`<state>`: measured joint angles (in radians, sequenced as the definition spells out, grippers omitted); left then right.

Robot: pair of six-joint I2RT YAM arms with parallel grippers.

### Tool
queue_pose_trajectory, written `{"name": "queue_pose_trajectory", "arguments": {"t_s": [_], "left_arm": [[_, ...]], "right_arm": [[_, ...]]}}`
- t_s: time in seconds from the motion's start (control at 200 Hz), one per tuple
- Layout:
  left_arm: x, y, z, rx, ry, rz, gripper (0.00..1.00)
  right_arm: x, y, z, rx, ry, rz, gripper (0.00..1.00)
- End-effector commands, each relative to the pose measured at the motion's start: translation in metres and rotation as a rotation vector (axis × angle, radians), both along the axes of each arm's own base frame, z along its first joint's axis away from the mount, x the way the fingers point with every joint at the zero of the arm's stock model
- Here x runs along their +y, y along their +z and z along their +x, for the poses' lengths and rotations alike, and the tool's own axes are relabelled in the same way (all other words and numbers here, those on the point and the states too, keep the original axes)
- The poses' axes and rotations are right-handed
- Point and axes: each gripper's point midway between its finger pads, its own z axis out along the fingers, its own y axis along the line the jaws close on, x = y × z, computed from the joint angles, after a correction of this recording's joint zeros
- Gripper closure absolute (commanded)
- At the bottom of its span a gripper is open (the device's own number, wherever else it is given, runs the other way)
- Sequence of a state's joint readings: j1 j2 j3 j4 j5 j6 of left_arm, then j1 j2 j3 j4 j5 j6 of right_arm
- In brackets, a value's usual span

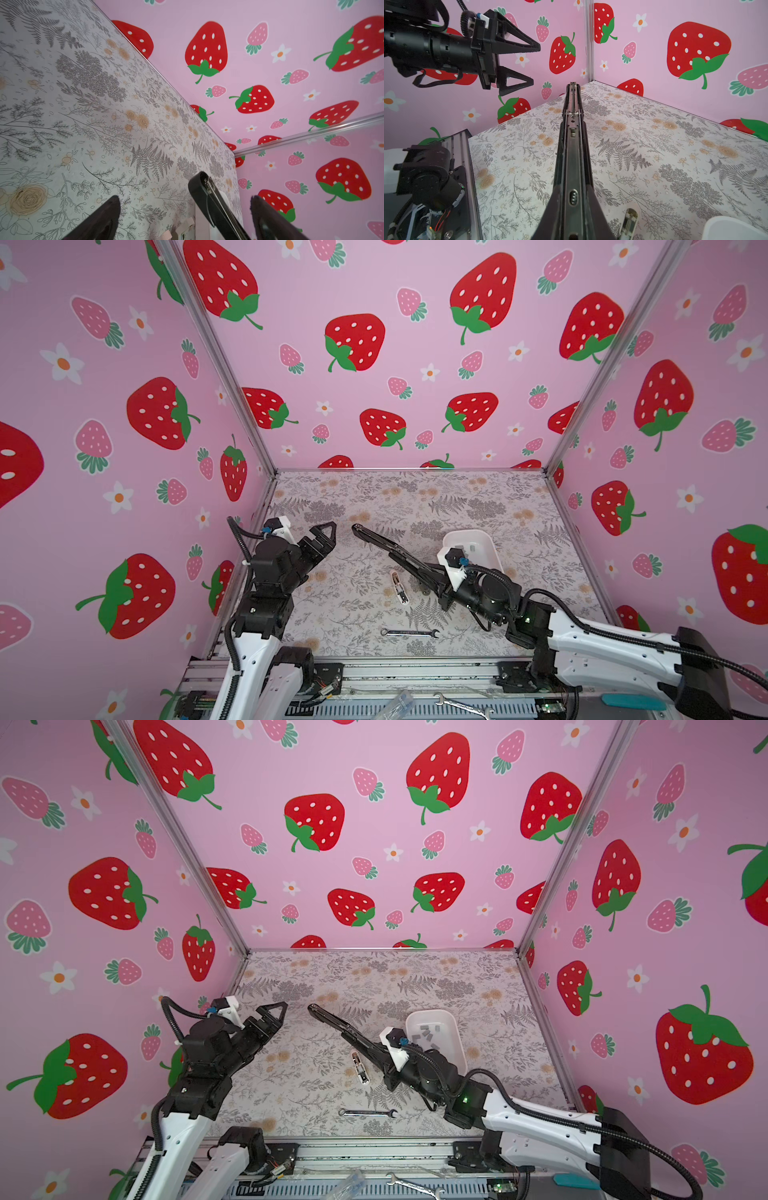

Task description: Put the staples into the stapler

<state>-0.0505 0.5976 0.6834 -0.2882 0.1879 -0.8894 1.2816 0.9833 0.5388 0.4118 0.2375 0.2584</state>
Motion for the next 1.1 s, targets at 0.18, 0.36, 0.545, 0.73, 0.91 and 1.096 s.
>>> {"name": "queue_pose_trajectory", "arguments": {"t_s": [0.18, 0.36, 0.545, 0.73, 0.91, 1.096], "left_arm": [[0.074, -0.026, -0.047, 0.010, 0.441, -0.013, 0.01], [0.075, -0.029, -0.049, -0.016, 0.451, -0.030, 0.01], [0.077, -0.026, -0.051, -0.026, 0.459, -0.020, 0.01], [0.073, -0.026, -0.047, -0.040, 0.438, -0.034, 0.01], [0.072, -0.026, -0.046, -0.048, 0.432, -0.033, 0.01], [0.070, -0.025, -0.044, -0.048, 0.419, -0.034, 0.01]], "right_arm": [[0.049, 0.011, -0.013, 0.056, -0.172, 0.146, 1.00], [0.100, -0.020, -0.014, 0.080, -0.206, 0.075, 1.00], [0.102, -0.059, 0.007, 0.179, -0.287, 0.074, 1.00], [0.105, -0.100, 0.020, 0.223, -0.358, 0.043, 1.00], [0.112, -0.133, 0.030, 0.261, -0.390, 0.010, 1.00], [0.112, -0.153, 0.037, 0.256, -0.428, -0.017, 1.00]]}}
